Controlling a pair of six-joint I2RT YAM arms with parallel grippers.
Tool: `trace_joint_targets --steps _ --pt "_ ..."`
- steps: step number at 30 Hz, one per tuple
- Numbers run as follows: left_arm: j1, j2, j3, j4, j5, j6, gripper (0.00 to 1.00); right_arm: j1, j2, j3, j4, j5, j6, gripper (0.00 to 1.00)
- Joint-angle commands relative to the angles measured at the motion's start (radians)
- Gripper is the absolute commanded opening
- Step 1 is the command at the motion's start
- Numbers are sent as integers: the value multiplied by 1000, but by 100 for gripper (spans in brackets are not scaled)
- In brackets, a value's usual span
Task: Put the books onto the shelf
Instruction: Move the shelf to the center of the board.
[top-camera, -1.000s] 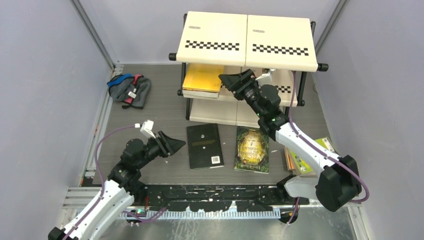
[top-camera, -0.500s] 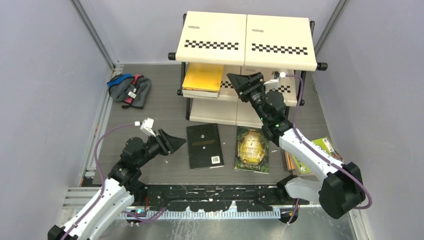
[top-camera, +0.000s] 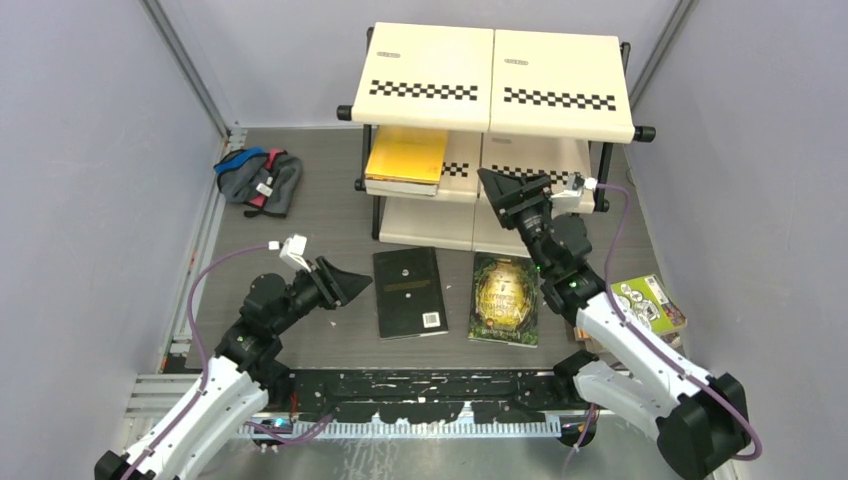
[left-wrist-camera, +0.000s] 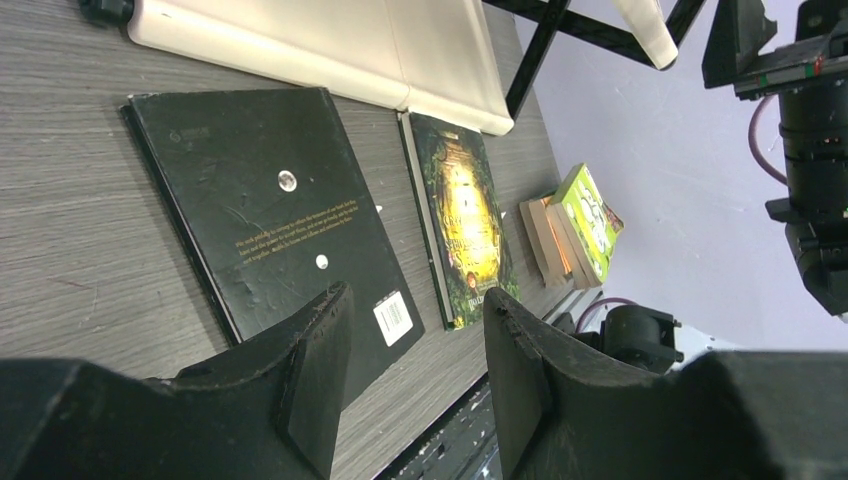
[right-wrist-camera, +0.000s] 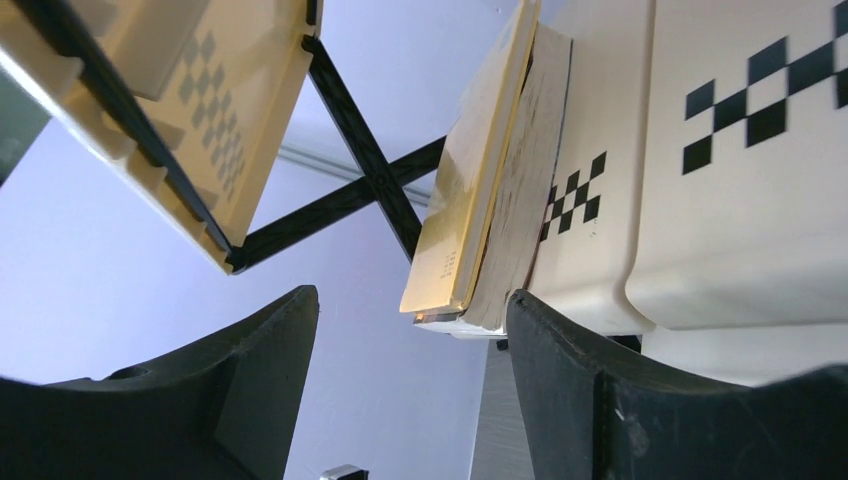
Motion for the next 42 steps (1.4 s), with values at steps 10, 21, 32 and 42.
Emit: trace_joint_targets --steps 10,21,32,42 --pt "0 -20 50 38 11 20 51 -3 -243 -78 -235 170 23 71" --pt "-1 5 36 60 18 21 51 -7 -226 -115 -250 241 40 70" --pt "0 67 21 118 22 28 51 -80 -107 -122 -171 215 60 70" --pt "0 134 22 171 19 31 51 -199 44 -98 -66 118 84 68"
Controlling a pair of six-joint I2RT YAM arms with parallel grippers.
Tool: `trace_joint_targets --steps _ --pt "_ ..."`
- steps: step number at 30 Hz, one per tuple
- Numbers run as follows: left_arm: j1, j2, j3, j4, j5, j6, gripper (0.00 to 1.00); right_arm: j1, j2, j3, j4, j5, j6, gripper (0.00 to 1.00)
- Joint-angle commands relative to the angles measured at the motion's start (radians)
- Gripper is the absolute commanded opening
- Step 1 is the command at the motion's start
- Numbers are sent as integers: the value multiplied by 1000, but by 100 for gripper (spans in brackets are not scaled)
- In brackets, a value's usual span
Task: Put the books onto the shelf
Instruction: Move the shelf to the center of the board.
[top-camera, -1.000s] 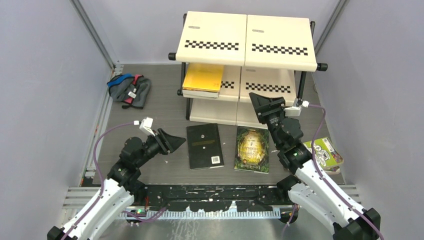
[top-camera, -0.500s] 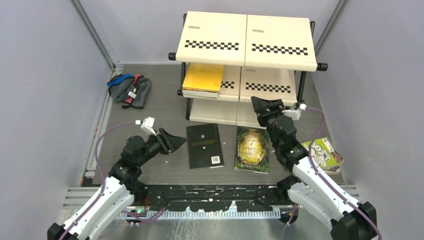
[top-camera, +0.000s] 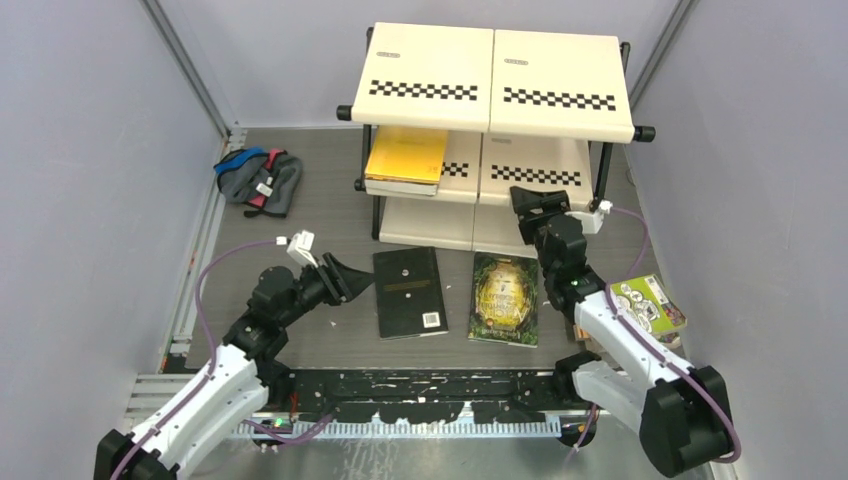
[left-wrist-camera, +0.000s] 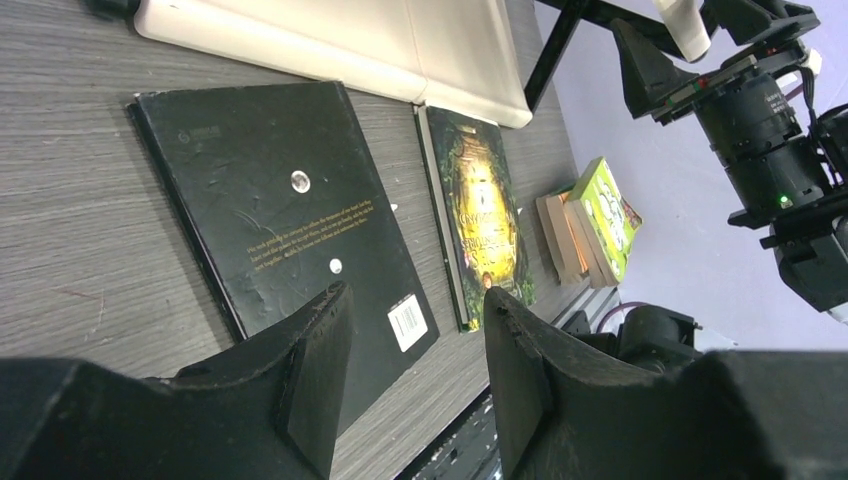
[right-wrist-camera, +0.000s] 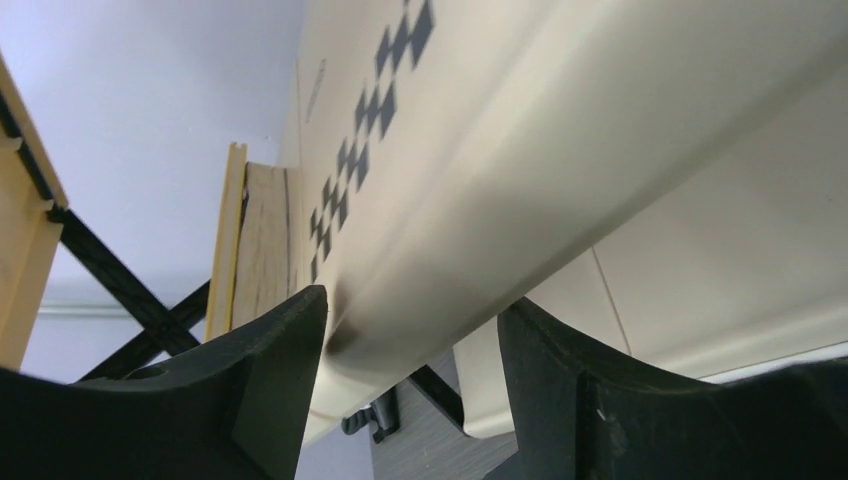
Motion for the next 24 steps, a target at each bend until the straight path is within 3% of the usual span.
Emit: trace_joint_targets --steps 1,14,24 --pt "1 32 20 102 11 16 51 -56 65 27 118 -59 30 67" --pt "0 155 20 210 9 12 52 -187 268 153 151 -253 4 41" --pt "0 210 27 254 11 9 52 -236 441 287 167 -430 -10 39"
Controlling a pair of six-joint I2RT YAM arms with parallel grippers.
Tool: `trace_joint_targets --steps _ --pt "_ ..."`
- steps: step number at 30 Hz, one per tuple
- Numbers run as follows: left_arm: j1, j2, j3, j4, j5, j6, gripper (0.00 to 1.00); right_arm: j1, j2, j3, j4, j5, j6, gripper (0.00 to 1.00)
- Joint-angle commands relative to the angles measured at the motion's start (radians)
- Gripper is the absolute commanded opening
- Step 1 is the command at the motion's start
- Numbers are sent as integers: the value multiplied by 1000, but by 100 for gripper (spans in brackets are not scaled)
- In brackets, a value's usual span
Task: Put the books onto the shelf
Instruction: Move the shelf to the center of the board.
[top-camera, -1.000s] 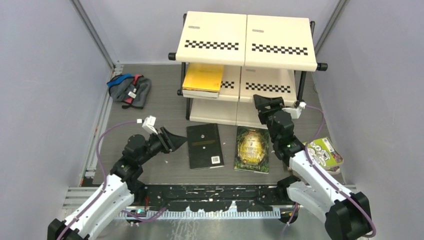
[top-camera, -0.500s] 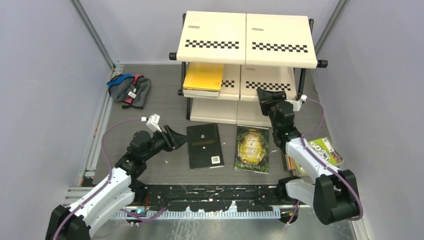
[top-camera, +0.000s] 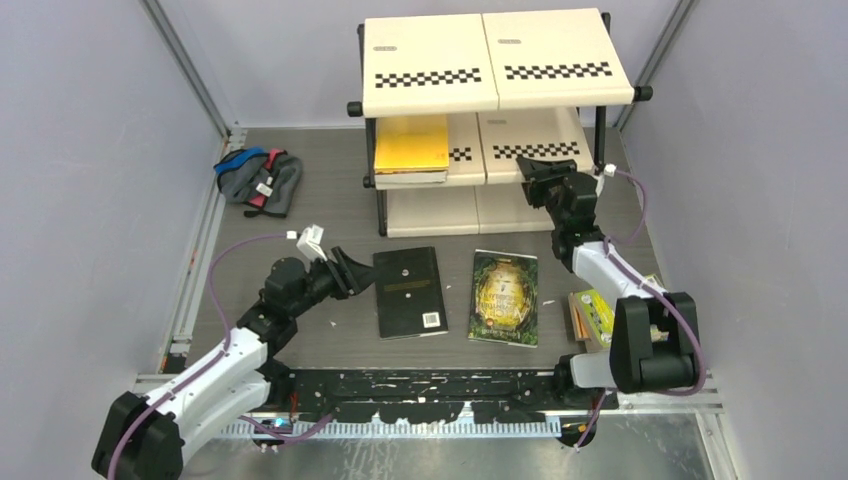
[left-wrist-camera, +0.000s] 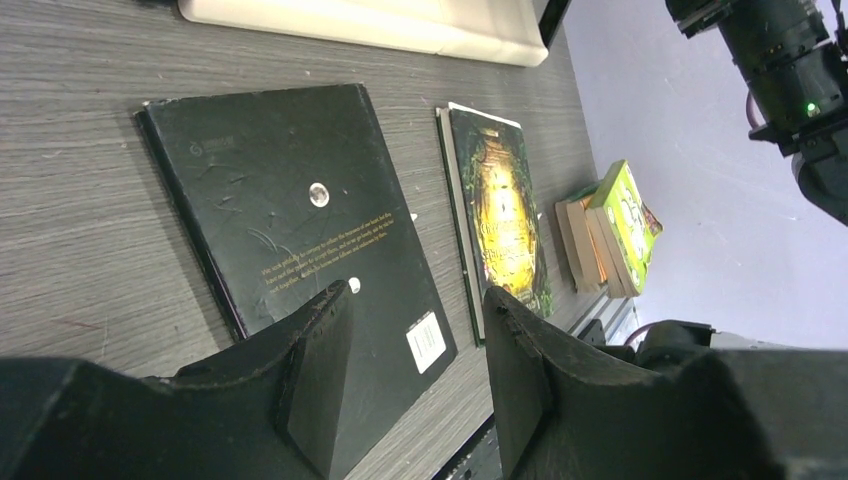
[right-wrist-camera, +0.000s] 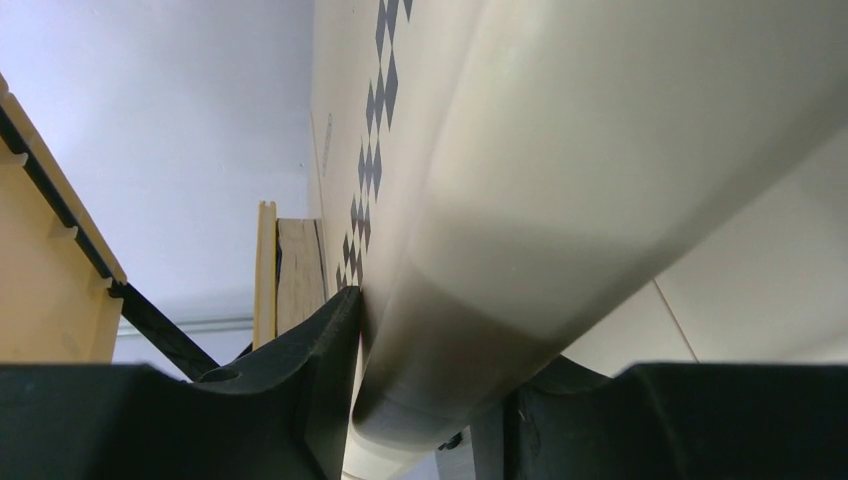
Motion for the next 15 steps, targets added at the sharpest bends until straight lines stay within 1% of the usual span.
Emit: trace_joint_targets --steps 1,6,15 --pt "0 5 28 85 10 9 52 3 83 98 8 -103 -91 39" --pt "0 16 32 89 6 13 51 4 179 154 50 -153 -55 40" --pt "0 -3 37 50 -3 30 52 42 284 242 57 -172 -60 46"
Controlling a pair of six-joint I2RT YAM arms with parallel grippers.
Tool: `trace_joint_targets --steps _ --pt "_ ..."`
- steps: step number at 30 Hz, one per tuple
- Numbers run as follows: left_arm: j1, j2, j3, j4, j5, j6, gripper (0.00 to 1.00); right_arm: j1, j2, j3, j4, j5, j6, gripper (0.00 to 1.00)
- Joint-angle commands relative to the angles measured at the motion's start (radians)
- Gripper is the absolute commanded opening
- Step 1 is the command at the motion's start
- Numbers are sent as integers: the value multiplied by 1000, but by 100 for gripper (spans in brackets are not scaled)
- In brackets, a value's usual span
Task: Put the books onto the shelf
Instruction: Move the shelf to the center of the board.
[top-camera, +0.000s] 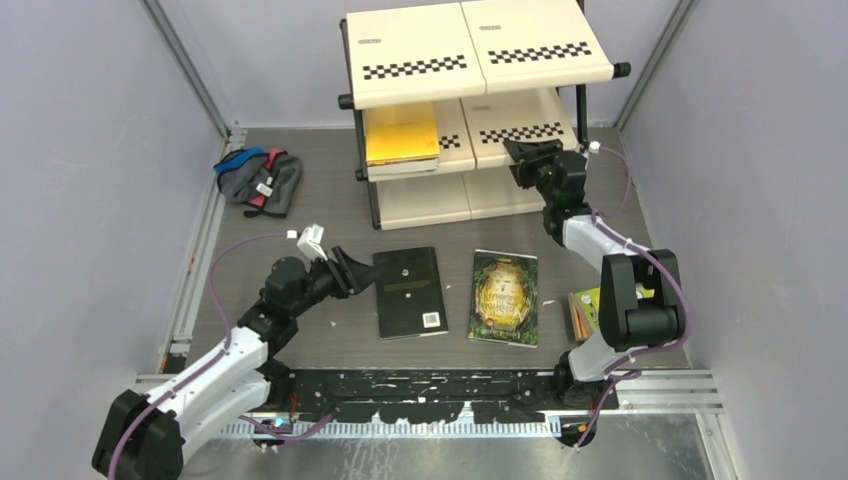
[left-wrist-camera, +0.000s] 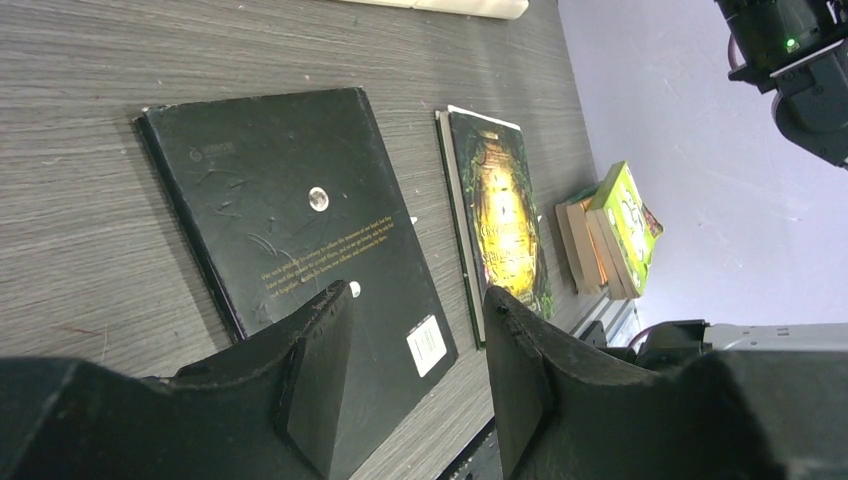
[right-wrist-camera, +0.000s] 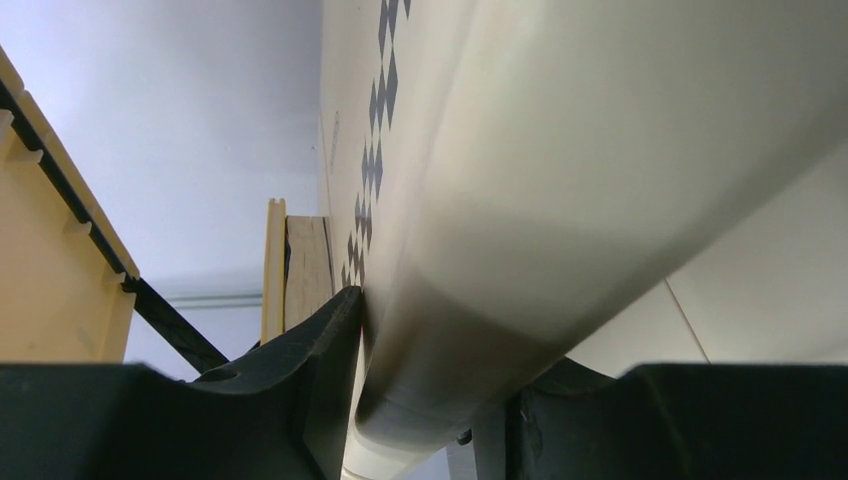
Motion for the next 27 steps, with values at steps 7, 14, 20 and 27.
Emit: trace_joint_targets --steps 7,14,20,27 --pt "0 -34 33 4 -6 30 52 67 61 104 -38 -49 -109 67" --pt "0 -54 35 -25 -7 37 52 66 -36 89 -88 -27 -188 77" --pt "0 -81 28 -61 -5 38 52 66 -129 57 -132 -15 -222 79" --pt "0 -109 21 -120 2 39 52 68 -224 -9 -169 -9 -243 80"
